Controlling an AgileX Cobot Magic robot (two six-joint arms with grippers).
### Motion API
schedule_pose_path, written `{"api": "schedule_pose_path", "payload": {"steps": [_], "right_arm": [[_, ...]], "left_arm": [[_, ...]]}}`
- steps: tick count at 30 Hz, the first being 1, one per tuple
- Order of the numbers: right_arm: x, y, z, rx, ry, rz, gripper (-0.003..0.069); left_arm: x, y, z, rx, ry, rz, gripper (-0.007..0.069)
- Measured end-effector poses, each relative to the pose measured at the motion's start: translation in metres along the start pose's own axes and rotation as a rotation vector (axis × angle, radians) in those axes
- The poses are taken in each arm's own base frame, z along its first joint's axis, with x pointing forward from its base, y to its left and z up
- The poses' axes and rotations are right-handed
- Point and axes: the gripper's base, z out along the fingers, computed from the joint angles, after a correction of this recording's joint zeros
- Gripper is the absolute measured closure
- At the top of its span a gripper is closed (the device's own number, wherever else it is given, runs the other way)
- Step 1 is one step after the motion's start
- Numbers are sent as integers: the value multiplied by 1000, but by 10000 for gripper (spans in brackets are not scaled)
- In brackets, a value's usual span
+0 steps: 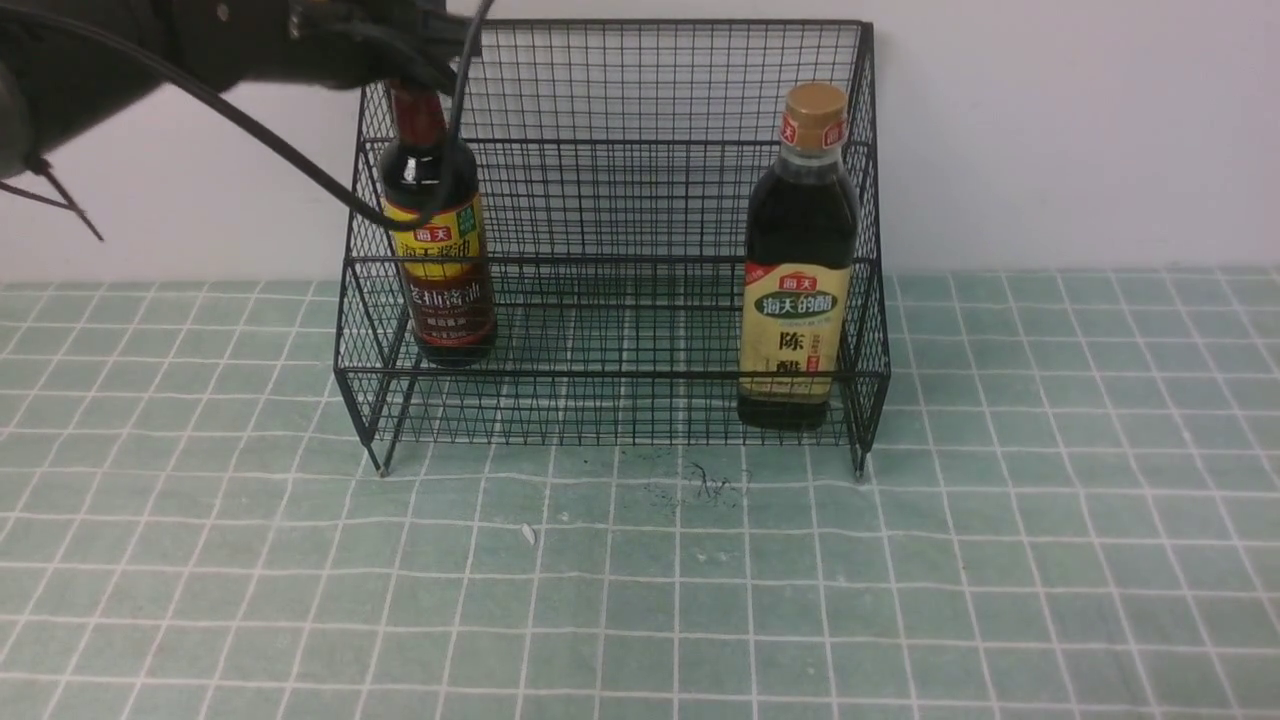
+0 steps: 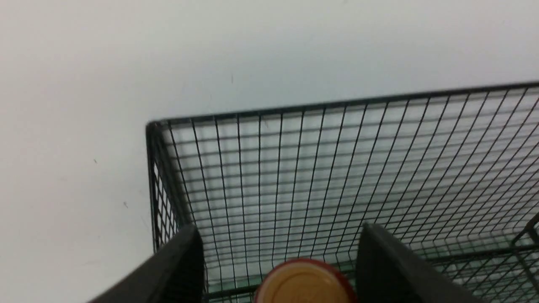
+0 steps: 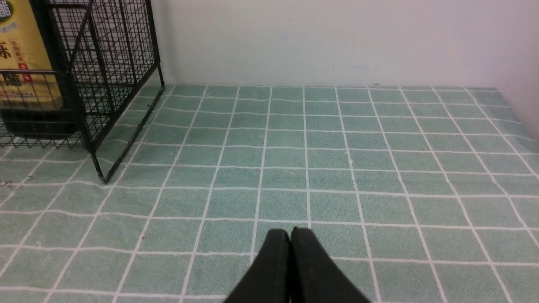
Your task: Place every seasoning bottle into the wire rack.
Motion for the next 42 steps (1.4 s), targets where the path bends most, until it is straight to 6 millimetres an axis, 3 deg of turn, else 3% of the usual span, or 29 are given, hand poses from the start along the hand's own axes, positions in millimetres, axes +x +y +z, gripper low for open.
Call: {"api": "schedule_pose_path", "payload": {"steps": [3, 7, 11, 15, 17, 20, 21, 24, 26, 29, 30, 31, 33, 35, 36, 42], "right_arm": [[0, 0, 0, 0, 0, 0, 673], [0, 0, 0, 0, 0, 0, 673], [0, 0, 0, 0, 0, 0, 673], [0, 0, 0, 0, 0, 0, 673], [0, 0, 0, 0, 0, 0, 673], [0, 0, 0, 0, 0, 0, 673], [0, 0, 0, 0, 0, 0, 673], [0, 0, 0, 0, 0, 0, 673], [0, 0, 0, 0, 0, 0, 673], [0, 0, 0, 0, 0, 0, 673], [0, 0, 0, 0, 0, 0, 673], [0, 0, 0, 0, 0, 0, 673], [0, 0, 0, 0, 0, 0, 673], [0, 0, 0, 0, 0, 0, 673], [0, 0, 0, 0, 0, 0, 673], [0, 0, 0, 0, 0, 0, 673]], "left_arm": [[-10, 0, -15, 1, -22, -1, 186], [-25, -1, -55, -6, -8, 4, 209], [-30, 0, -100, -20, 74, 36, 347], [-33, 2, -155, -28, 153, 67, 564], [-33, 2, -176, -27, 172, 75, 604], [-34, 1, -226, -8, 126, 76, 630], [-33, 1, -231, -5, 119, 74, 631], [-19, 0, -273, 30, 64, 50, 631], [1, -1, -293, 63, 55, 30, 631], [23, -1, -308, 88, 41, 12, 631], [39, -1, -319, 102, 33, 2, 631], [43, -1, -318, 105, 43, -1, 631], [73, -1, -328, 133, 56, -23, 631], [83, -1, -334, 146, 53, -32, 631], [102, -1, -338, 165, 63, -47, 631], [131, 0, -350, 187, 77, -36, 631]]}}
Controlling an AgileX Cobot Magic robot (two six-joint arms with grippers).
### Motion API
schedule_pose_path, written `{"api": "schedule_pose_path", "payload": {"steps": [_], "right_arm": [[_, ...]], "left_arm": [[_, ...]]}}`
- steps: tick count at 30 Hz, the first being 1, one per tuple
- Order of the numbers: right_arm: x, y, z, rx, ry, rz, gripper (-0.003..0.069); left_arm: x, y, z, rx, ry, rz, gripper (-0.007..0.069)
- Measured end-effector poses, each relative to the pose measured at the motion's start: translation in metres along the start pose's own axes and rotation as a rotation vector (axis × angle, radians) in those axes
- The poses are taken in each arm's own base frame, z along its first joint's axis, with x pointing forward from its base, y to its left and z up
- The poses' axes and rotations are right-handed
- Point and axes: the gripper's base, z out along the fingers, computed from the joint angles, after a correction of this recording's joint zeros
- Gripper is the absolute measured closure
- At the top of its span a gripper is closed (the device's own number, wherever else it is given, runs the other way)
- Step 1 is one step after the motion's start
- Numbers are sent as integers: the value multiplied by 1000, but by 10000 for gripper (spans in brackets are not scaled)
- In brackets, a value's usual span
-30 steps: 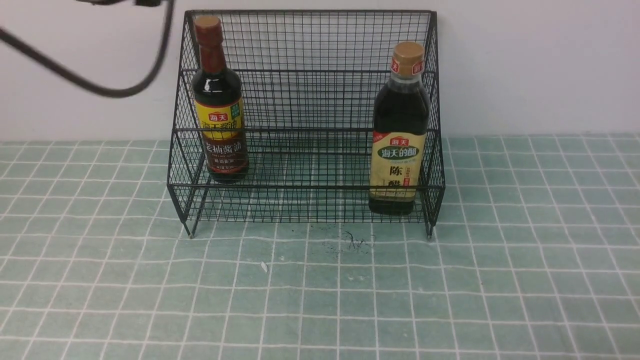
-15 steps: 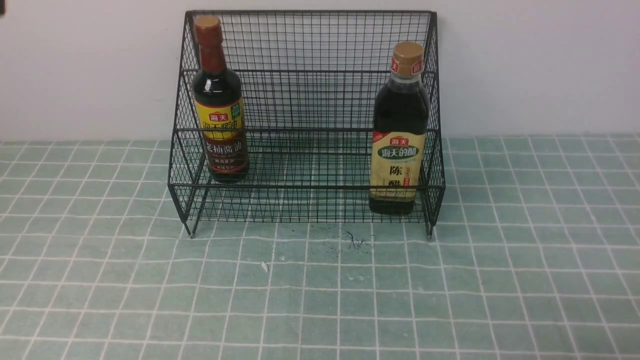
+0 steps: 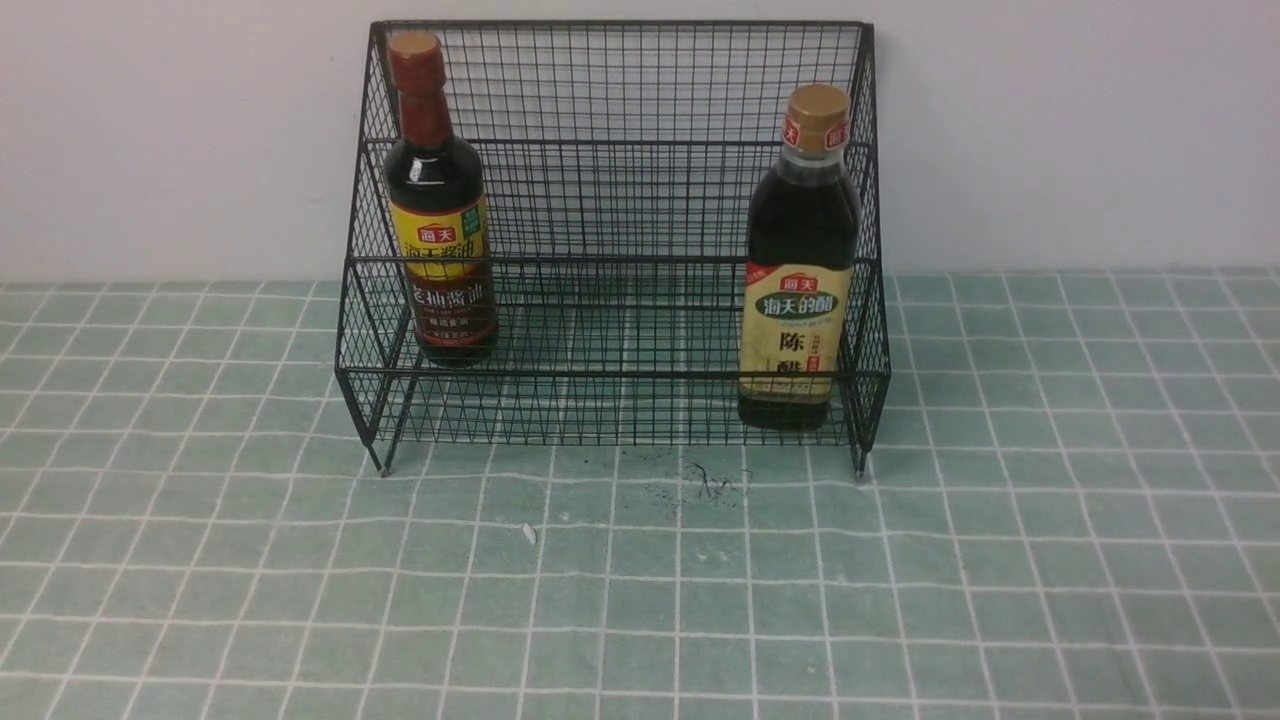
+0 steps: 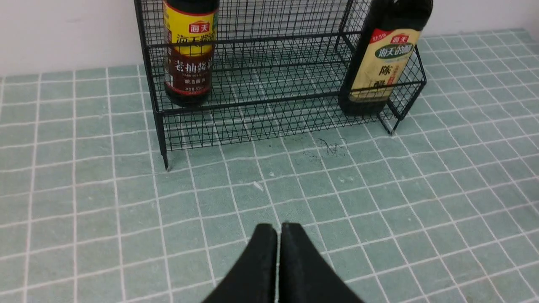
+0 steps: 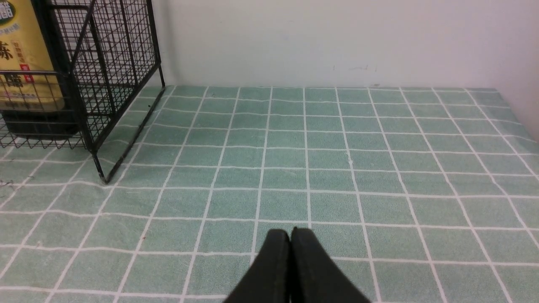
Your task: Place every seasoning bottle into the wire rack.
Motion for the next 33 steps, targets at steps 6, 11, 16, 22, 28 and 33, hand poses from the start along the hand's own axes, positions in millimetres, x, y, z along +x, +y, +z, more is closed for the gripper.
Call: {"api": "schedule_pose_path", "payload": {"steps": [6, 11, 16, 22, 28, 33], "right_arm": [[0, 0, 0, 0, 0, 0, 673], [0, 0, 0, 0, 0, 0, 673], [0, 0, 0, 0, 0, 0, 673], [0, 0, 0, 0, 0, 0, 673], [0, 0, 0, 0, 0, 0, 673], [0, 0, 0, 0, 0, 0, 673]], "left_arm": [[2, -1, -21, -19, -149, 84, 631], [-1, 3, -30, -70, -265, 129, 631], [19, 11, -17, -136, -299, 141, 631], [76, 29, 18, -250, -315, 104, 631], [136, 48, 60, -309, -262, 84, 631], [182, 62, 90, -322, -123, 67, 631]]}}
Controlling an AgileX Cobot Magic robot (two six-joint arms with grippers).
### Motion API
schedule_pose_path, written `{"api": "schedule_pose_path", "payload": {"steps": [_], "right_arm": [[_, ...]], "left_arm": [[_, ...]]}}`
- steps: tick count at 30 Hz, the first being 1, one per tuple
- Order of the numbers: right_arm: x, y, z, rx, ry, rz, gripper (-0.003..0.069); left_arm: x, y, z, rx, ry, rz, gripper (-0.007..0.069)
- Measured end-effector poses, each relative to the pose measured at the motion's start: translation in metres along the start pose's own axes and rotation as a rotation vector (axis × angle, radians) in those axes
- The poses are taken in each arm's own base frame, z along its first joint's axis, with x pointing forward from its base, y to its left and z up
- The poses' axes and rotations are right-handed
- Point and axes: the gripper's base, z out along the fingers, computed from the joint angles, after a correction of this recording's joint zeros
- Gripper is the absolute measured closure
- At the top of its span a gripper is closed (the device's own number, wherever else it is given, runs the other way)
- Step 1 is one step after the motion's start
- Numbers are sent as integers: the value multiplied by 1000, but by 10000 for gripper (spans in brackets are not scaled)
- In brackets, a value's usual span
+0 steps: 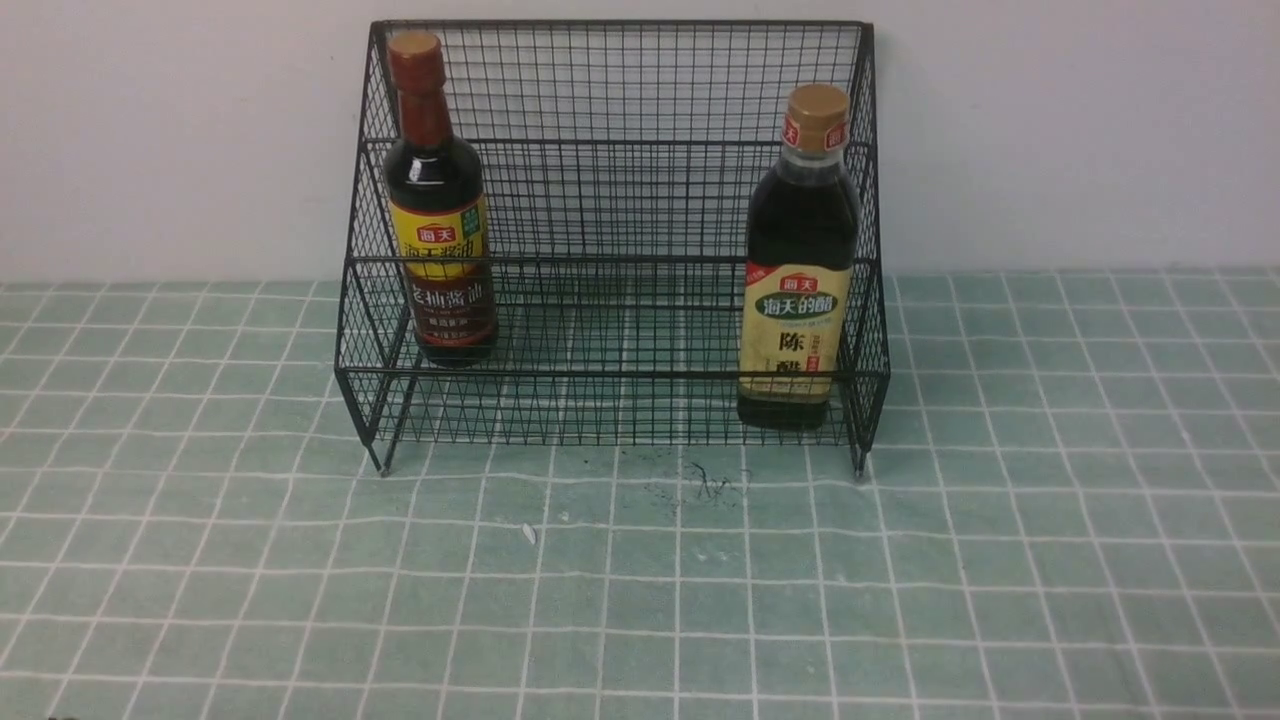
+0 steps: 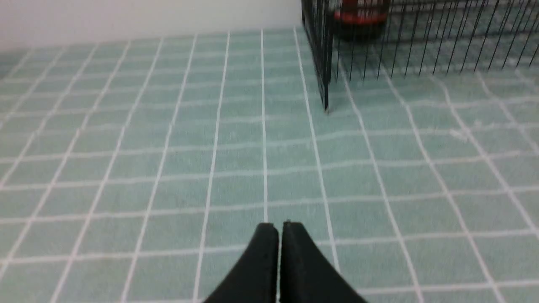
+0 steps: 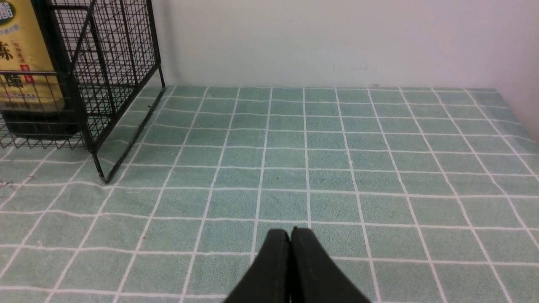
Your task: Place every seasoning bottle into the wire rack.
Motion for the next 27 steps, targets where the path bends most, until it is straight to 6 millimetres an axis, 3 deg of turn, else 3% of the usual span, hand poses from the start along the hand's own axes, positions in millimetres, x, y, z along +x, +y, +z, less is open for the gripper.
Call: {"api": "schedule_pose_path", "payload": {"steps": [27], "right_arm": [[0, 0, 0, 0, 0, 15, 673]], "left_arm": [[-3, 1, 2, -8, -74, 10, 631]]}}
